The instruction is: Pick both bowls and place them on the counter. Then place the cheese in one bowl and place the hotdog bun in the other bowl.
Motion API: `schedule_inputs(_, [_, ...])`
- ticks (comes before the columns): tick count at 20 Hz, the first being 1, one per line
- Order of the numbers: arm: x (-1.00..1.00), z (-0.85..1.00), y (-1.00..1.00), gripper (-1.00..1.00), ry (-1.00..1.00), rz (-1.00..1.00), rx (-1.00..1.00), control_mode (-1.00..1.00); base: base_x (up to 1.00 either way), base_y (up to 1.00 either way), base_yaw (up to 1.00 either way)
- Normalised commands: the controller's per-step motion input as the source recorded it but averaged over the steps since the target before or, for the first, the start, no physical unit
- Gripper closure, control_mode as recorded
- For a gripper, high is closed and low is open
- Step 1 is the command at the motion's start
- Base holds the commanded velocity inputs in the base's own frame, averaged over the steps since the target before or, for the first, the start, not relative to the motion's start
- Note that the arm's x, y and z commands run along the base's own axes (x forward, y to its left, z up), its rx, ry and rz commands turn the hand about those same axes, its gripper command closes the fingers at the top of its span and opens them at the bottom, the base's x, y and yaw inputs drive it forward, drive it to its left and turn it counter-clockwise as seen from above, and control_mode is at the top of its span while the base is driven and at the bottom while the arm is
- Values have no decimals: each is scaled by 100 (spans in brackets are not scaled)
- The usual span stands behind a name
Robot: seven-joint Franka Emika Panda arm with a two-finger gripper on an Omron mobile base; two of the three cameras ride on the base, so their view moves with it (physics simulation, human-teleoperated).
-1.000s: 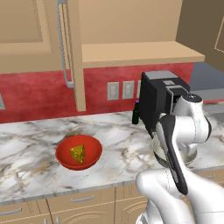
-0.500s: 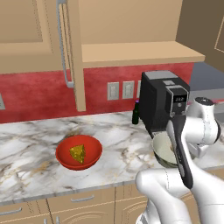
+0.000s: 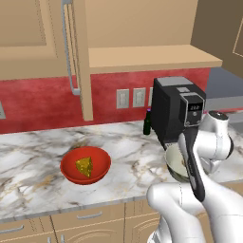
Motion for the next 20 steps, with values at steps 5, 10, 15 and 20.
schedule_inputs(5, [25, -15, 0, 100, 5, 0, 0, -100, 0, 0, 0])
schedule_inputs(10, [19, -23, -1, 100, 7, 0, 0, -100, 0, 0, 0])
schedule_inputs(15, [16, -29, -10, 100, 5, 0, 0, -100, 0, 0, 0])
schedule_inputs(20, [9, -31, -13, 100, 3, 0, 2, -100, 0, 0, 0])
